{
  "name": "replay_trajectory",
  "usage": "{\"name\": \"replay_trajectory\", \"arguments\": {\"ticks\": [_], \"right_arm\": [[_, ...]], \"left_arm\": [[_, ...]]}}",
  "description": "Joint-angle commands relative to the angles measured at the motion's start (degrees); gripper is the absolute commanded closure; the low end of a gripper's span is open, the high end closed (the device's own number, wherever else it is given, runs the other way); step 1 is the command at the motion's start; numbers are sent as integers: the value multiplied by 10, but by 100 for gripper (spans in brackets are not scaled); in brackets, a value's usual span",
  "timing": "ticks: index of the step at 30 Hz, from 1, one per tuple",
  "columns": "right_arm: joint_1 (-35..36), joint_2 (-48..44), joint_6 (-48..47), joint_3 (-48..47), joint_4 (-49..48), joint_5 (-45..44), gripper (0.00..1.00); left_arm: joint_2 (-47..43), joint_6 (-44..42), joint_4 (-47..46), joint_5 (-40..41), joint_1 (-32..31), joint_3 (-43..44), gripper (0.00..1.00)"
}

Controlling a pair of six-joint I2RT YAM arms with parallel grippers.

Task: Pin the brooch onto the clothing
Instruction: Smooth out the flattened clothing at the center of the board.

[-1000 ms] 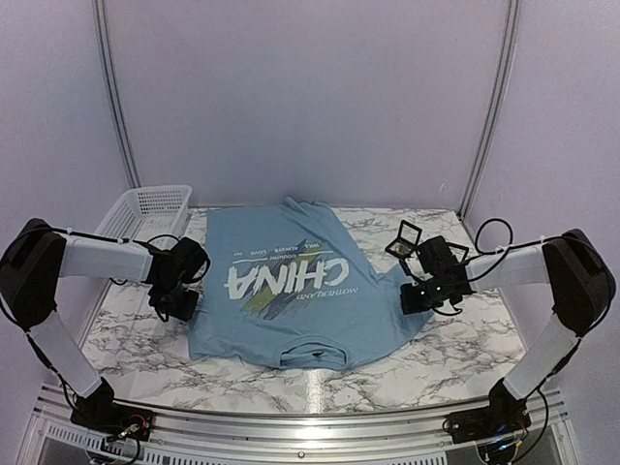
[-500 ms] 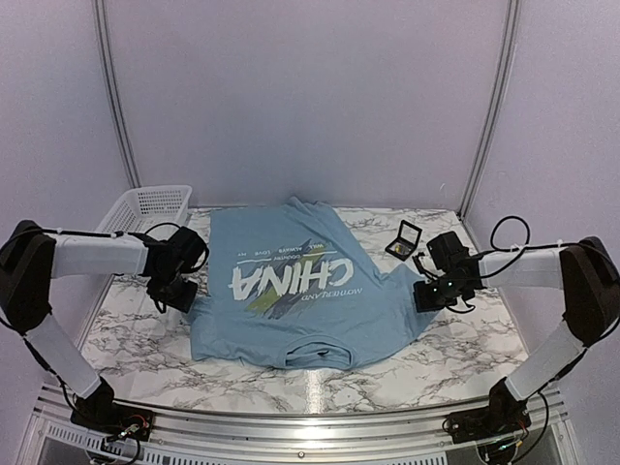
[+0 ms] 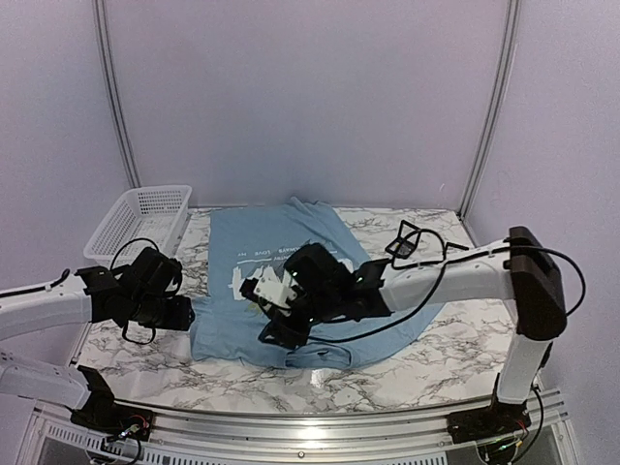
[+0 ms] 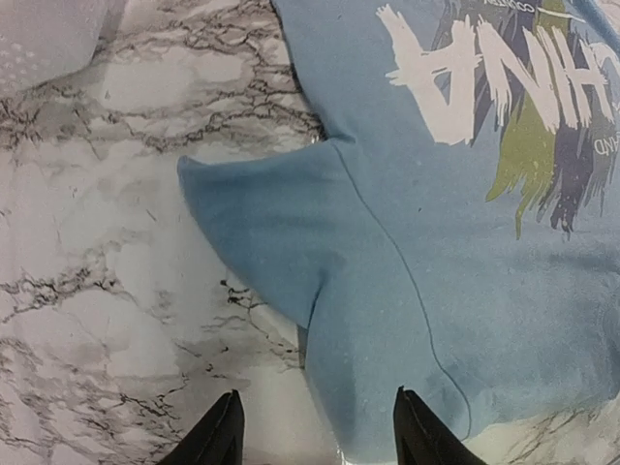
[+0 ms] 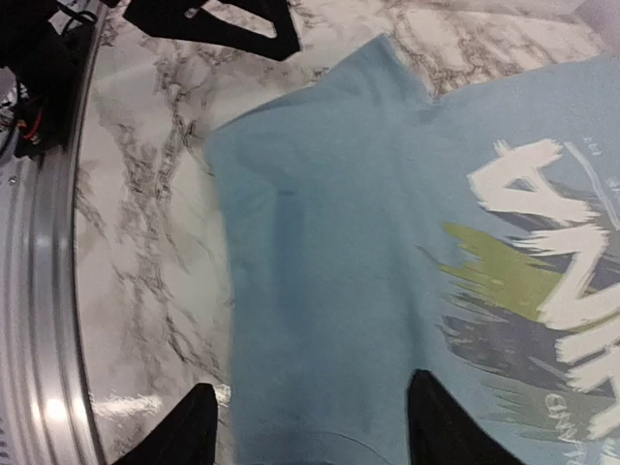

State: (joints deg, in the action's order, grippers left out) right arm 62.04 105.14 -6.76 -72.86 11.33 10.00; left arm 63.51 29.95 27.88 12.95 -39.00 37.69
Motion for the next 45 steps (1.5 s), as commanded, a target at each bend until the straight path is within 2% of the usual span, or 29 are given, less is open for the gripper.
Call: {"name": "replay_trajectory", "arguments": {"ticks": [1,6,11,19,20,23,26,29,34,40,45], "right_arm": [[32,94,-67,-67,-18,24,24],[50,154,-73,-99,-34,6,23],[50,190,-74,-108,-18,-4,32],[34,171,-58,-74,-31,145,31],[25,165,-50,-68,-37,169,30],[-8,131,-16,-39,-72,279,28],[-43,88,25,6,-157,383,23],[-70,59,56,42,-215,415,21],[-111,65,128,56,-243,379,22],[-149,85,216,66,-286,383,22],[-168,135,310,7,-211,377,22]], "left_arm": [[-39,99,-56,-25,-1,-66,44],[-66,156,-98,-39,-8,-131,42],[-74,185,-129,-57,-29,-166,39],[-9,185,-196,-95,-53,-177,40],[-2,184,-204,-95,-58,-174,41],[25,178,-226,-96,-69,-166,56],[54,167,-242,-103,-75,-154,76],[71,155,-244,-106,-83,-137,98],[69,134,-230,-105,-89,-113,100],[72,93,-123,-70,-96,-41,100],[99,73,-92,-74,-98,-8,100]]}}
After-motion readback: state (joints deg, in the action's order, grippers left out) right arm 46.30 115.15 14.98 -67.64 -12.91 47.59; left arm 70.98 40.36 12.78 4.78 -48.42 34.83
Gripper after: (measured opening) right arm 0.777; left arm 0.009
